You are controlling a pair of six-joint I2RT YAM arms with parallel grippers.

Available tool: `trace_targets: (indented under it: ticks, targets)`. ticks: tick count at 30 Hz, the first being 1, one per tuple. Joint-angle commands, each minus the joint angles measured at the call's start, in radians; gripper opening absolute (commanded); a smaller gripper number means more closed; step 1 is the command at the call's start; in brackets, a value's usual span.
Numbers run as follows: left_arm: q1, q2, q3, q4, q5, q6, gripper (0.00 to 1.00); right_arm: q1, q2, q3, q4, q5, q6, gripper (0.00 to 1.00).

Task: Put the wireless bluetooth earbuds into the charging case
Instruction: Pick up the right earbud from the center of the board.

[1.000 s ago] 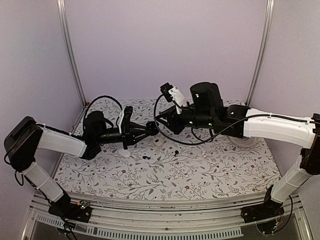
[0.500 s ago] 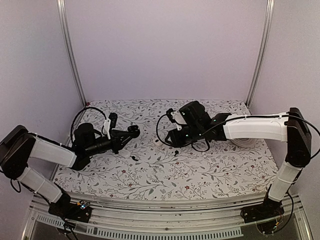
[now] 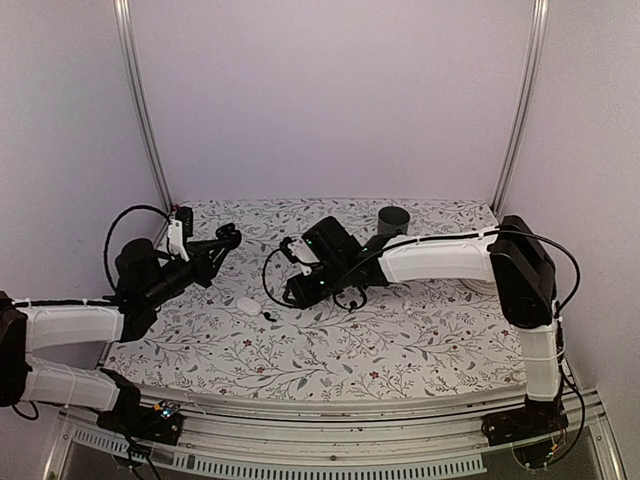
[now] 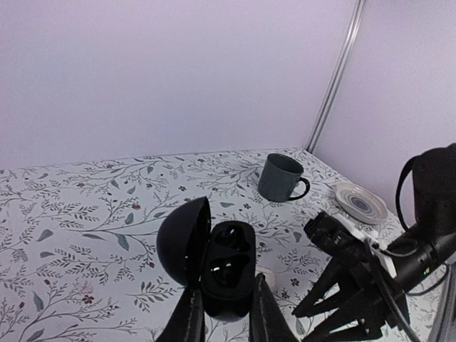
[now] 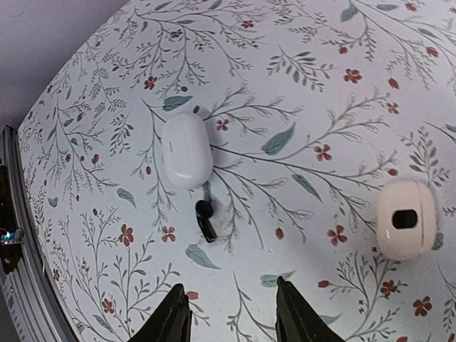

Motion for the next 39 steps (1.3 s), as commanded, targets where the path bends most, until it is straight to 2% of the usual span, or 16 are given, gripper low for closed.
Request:
trace_targets:
  ticks: [1,7,10,27,33,39]
  targets:
    - [0.066,-0.048,0.048,-0.082,-0.008,-0.019,0.00,0.023,0.114,0.127,0.013,-0.074,-0.111,0.44]
    - [0.132,-0.048,0.109,-0.127,0.048,-0.017,0.00,0.026,0.306,0.376,-0.112,-0.058,-0.159,0.44]
    - [0.149,-0.042,0.127,-0.127,0.063,-0.020,0.00,0.028,0.350,0.432,-0.151,-0.037,-0.140,0.43]
    - [0.185,-0.020,0.148,-0.130,0.100,-0.037,0.00,0.059,0.442,0.514,-0.194,0.010,-0.157,0.42]
    - [0.188,-0.008,0.154,-0.128,0.109,-0.041,0.00,0.080,0.473,0.560,-0.231,0.056,-0.179,0.39]
    - [0.188,0.001,0.151,-0.116,0.109,-0.051,0.00,0.106,0.473,0.560,-0.269,0.135,-0.198,0.30]
